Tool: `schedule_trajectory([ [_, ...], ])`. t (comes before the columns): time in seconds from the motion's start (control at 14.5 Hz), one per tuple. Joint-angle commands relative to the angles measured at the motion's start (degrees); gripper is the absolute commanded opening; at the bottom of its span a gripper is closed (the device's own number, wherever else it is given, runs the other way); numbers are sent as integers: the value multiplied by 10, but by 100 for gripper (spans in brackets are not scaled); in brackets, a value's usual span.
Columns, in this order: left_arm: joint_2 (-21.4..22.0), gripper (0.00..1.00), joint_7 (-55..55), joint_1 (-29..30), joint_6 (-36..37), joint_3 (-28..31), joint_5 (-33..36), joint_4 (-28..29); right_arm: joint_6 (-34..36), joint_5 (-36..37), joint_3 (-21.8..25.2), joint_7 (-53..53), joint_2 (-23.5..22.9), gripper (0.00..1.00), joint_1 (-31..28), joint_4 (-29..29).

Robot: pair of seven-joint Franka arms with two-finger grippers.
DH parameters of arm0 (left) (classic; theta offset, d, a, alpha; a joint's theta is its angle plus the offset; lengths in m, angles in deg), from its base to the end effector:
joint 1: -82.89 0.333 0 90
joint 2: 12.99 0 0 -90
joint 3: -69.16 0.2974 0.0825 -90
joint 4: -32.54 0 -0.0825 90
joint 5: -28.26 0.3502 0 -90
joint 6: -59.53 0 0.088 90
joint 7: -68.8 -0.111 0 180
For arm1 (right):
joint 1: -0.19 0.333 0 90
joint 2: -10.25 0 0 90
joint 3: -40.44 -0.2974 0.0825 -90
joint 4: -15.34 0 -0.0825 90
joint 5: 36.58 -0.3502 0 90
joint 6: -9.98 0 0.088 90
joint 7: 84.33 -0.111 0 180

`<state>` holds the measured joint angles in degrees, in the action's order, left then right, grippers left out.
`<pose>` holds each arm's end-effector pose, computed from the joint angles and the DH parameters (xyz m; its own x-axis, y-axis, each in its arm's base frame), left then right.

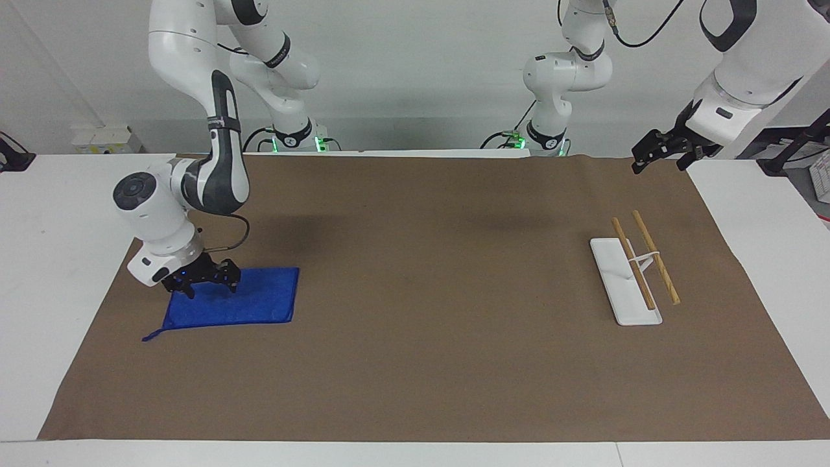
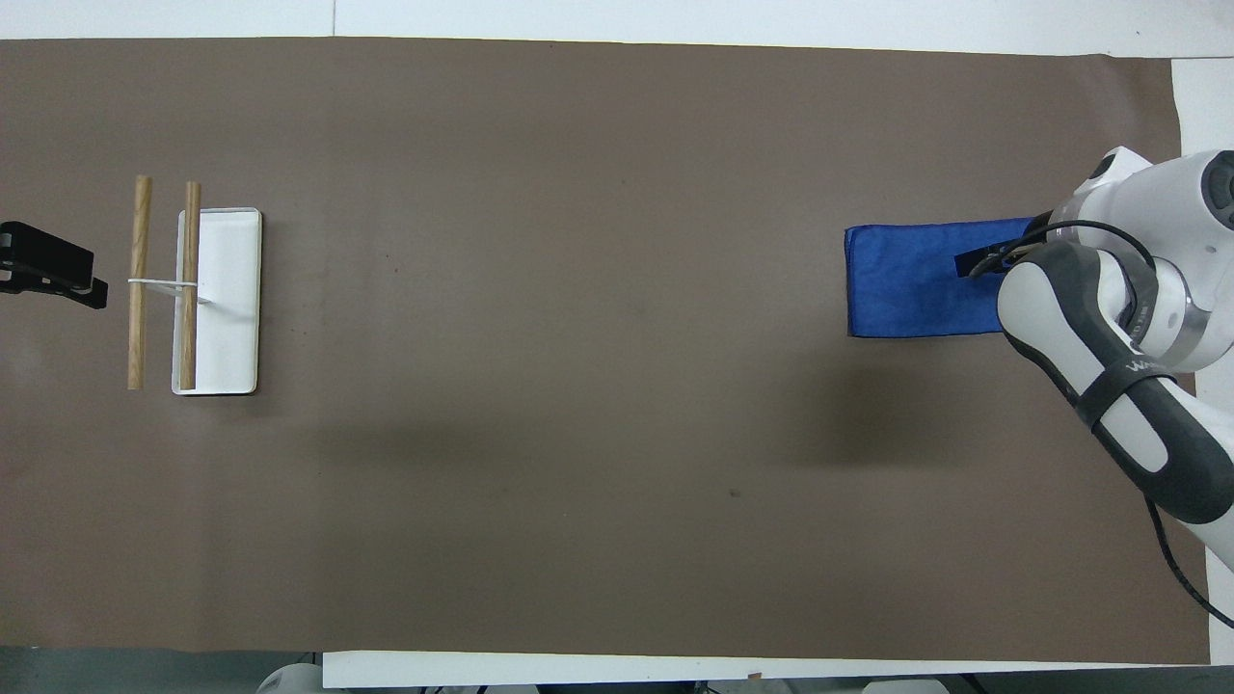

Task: Right arm passes towel to left arm to hang
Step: 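Grasp the blue towel with the right gripper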

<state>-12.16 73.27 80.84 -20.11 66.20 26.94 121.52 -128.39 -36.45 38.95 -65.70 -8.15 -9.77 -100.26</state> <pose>0.4940 -0.0464 0.6025 0.9887 -0.0125 -0.1492 -0.0110 -0.9999 0.0107 0.5712 -0.0856 0.3013 0.9815 0.1766 0.0744 0.1757 -0.9843 0.0181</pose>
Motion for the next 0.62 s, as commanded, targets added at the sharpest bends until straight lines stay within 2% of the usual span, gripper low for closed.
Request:
schedule_trajectory([
  [0.0, 8, 100, -2, 4, -10, -4, 8, 12, -31, 9, -9, 14, 2, 98, -13, -26],
  [0.21, 8, 100, -2, 4, -10, -4, 8, 12, -36, 9, -9, 14, 0, 92, -15, -31],
  [0.41, 8, 100, -2, 4, -10, -5, 8, 12, -35, 9, -9, 14, 0, 73, -15, -34],
  [0.48, 8, 100, -2, 4, -10, -4, 8, 12, -34, 9, -9, 13, 0, 59, -15, -34],
  [0.55, 8, 100, -2, 4, -10, -4, 8, 12, -31, 9, -9, 14, 0, 36, -15, -34],
])
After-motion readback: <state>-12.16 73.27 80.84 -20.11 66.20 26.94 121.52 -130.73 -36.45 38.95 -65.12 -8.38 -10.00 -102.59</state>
